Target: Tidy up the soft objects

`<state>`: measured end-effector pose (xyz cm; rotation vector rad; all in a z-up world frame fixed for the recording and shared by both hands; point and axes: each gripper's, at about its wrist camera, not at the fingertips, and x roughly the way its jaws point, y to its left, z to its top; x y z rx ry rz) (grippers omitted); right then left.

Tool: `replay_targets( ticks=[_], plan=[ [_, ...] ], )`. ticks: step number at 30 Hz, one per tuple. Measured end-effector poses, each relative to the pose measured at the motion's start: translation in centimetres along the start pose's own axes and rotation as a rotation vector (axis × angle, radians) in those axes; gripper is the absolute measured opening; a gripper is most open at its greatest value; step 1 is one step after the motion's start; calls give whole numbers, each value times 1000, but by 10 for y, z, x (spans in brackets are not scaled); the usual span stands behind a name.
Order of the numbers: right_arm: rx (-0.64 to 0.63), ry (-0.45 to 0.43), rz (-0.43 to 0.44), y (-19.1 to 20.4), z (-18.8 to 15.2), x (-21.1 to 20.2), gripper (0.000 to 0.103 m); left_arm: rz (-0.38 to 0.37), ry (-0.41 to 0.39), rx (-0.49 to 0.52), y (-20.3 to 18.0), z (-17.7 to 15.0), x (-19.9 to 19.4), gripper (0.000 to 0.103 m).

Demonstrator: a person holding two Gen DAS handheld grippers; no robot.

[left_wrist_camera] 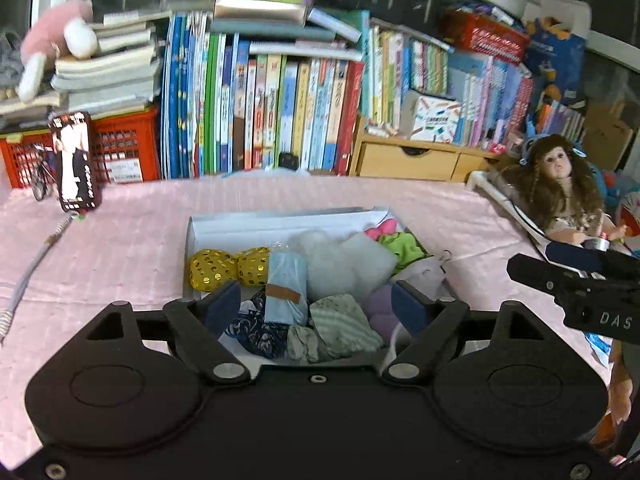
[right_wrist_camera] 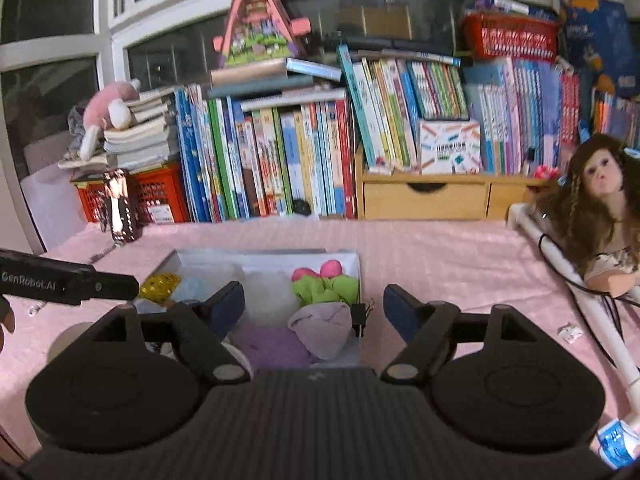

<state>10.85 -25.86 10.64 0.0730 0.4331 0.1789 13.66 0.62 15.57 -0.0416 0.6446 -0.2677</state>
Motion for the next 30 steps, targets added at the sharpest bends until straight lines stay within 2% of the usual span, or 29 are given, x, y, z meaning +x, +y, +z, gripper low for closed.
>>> replay_targets(
  ticks=[6, 13, 21, 30],
  plan=[
    [-9, -38, -9, 12, -9, -30, 88, 12, -58, 6, -7, -24, -33, 82],
    [-19, -79, -14, 22, -31, -54, 92, 64, -102, 16, -16, -62, -56, 83],
    [-44, -81, -37, 33, -58, -57, 93, 99, -116, -12, -19, -97, -61, 83],
    [-15, -84, 0, 38, -102, -55, 95, 159, -103, -19, -24, -138, -53, 83]
  ],
)
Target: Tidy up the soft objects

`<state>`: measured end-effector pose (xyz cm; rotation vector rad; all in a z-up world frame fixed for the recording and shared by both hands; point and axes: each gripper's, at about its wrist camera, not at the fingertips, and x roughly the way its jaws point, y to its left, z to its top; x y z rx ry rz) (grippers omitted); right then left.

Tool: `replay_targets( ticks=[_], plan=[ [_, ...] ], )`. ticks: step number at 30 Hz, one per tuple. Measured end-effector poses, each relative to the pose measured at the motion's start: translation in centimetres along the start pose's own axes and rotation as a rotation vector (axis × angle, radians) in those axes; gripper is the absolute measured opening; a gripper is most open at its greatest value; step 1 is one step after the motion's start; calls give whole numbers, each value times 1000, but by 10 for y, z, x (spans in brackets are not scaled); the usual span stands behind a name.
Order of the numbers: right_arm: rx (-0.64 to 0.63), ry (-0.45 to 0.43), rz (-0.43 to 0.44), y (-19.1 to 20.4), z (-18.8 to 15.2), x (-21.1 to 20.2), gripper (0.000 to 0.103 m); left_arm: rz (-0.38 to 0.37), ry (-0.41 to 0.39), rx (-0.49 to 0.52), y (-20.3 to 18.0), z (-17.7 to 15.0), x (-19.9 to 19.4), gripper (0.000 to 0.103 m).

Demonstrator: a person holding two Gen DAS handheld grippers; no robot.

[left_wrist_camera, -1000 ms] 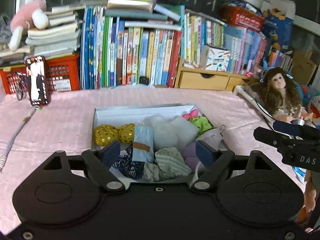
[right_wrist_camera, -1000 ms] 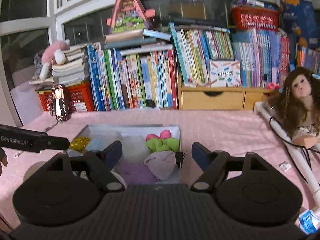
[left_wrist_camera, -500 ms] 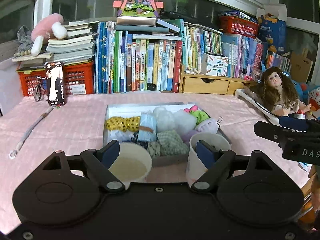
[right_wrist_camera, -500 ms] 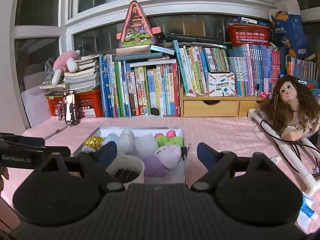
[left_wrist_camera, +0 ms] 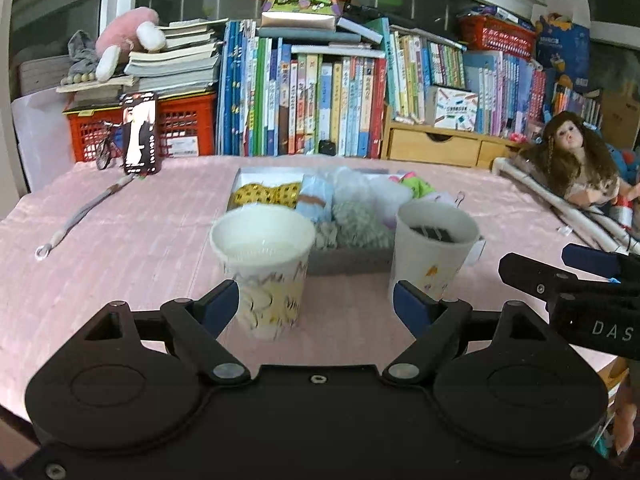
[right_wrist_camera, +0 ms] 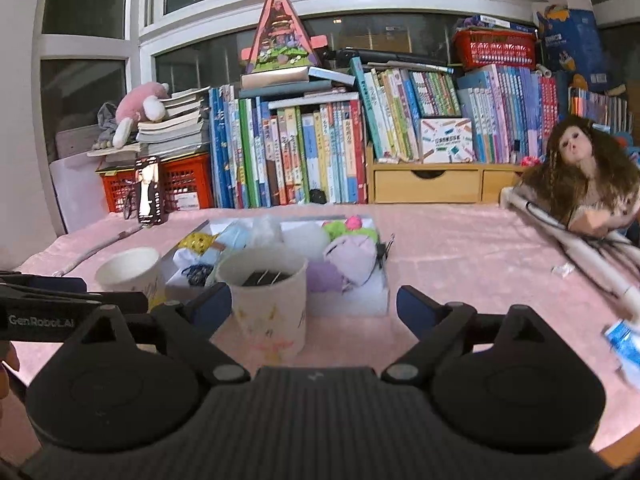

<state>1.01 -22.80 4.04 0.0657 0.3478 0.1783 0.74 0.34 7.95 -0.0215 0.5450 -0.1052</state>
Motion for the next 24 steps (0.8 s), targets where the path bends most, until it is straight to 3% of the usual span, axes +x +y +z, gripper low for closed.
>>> replay_targets(
  ticks=[10, 24],
  plan=[
    [-23, 61, 4, 10, -34, 19, 97, 55, 36, 14, -3, -26, 20, 84],
    [-39, 170, -42, 11, -58, 45, 98, 69, 118, -4, 0, -44, 53, 86]
  ],
)
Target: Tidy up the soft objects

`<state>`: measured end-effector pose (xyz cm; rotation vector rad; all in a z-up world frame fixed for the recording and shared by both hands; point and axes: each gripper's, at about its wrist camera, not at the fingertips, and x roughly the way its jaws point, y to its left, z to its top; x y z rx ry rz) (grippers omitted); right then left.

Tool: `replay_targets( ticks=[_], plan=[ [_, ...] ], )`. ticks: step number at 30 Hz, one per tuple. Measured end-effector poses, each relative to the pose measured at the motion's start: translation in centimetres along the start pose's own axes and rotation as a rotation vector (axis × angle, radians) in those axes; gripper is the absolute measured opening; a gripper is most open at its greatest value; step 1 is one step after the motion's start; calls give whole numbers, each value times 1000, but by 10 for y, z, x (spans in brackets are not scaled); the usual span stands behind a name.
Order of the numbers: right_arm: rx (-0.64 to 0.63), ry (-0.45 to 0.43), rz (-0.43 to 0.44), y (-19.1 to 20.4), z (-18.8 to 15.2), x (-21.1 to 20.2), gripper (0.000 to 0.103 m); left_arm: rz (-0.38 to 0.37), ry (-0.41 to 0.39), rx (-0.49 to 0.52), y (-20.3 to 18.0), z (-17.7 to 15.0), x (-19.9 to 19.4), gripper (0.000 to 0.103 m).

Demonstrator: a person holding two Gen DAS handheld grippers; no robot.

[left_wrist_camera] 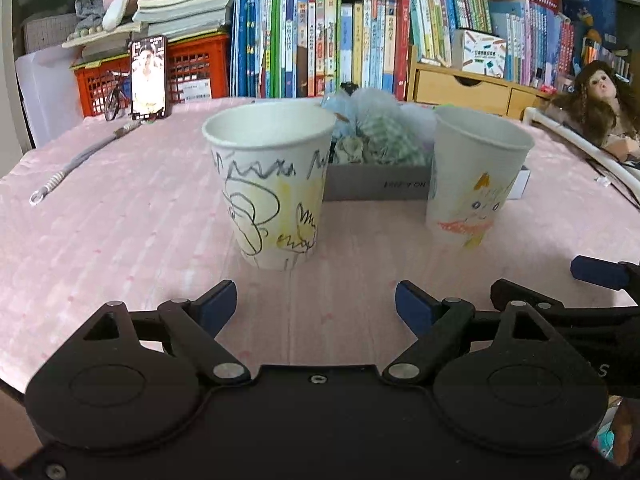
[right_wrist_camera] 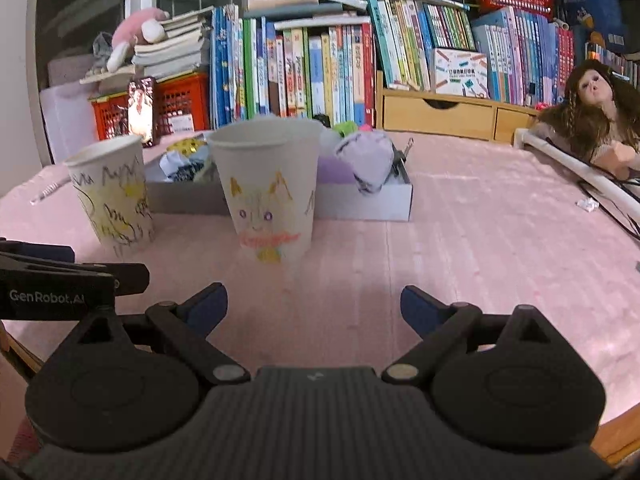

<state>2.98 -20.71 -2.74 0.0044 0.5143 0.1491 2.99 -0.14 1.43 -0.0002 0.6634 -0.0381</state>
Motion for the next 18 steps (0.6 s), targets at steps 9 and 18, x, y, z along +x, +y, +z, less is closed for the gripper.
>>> replay_targets(
  ticks=[9, 18],
  plan=[
    [-12, 16, -38, 1, -3, 7, 103, 22, -4, -1, 1, 0, 10, 95],
    [-11, 20, -40, 1, -2, 8, 103, 30, -1, 5, 2, 0, 16, 103]
  ],
)
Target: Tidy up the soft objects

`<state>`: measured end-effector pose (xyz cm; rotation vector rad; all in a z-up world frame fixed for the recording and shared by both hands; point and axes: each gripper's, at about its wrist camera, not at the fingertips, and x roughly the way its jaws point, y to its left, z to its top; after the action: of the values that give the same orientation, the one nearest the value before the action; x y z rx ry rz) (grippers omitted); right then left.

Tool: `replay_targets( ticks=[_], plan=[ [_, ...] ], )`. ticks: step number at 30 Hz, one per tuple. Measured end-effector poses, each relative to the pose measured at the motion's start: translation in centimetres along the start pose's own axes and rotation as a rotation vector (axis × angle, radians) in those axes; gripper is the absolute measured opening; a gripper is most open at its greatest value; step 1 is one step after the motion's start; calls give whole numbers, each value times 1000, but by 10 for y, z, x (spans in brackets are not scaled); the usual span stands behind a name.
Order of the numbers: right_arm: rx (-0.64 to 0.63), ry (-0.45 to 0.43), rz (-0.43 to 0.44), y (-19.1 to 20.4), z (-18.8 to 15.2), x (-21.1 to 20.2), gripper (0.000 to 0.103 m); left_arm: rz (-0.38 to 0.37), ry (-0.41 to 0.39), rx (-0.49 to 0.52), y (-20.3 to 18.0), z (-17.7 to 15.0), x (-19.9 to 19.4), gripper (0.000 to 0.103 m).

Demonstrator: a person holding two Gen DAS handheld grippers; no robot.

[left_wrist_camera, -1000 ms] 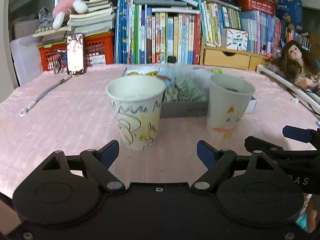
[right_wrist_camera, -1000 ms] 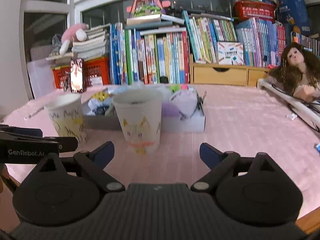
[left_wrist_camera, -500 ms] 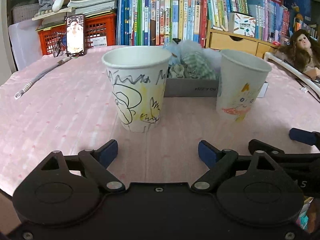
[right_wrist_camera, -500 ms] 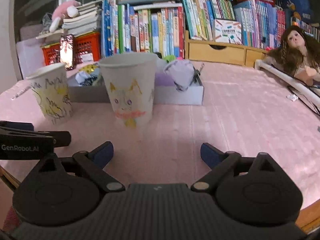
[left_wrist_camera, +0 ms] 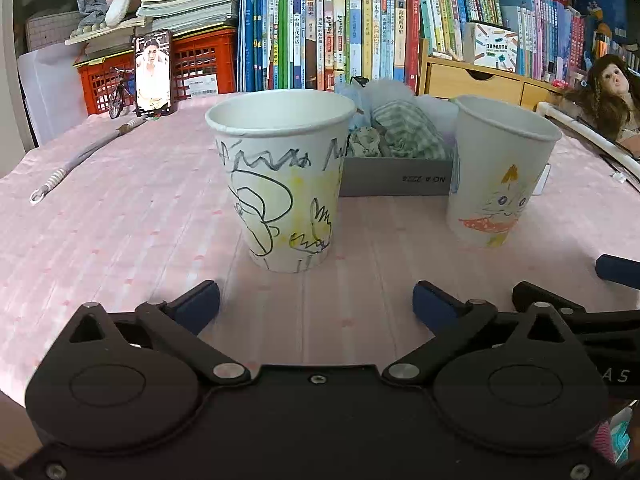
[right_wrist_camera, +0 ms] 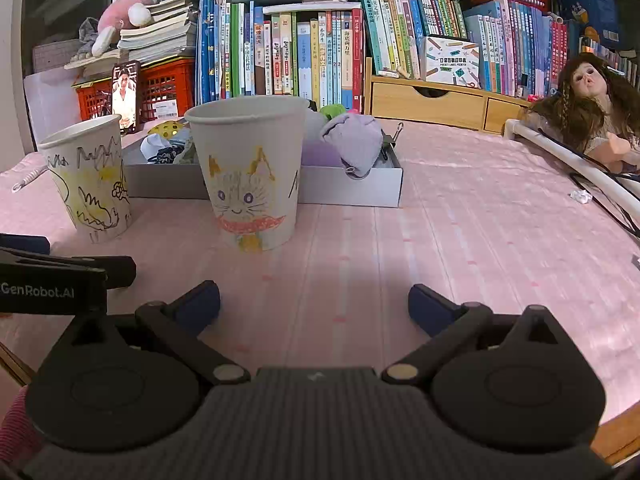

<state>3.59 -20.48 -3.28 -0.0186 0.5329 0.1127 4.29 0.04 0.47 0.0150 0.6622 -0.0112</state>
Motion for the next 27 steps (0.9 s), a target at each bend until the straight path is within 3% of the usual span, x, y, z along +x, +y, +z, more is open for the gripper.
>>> replay_targets(
  ticks=[27],
  plan=[
    [0, 8, 0, 1, 2, 1, 103, -2, -8, 1, 1, 0, 1, 103]
  ],
)
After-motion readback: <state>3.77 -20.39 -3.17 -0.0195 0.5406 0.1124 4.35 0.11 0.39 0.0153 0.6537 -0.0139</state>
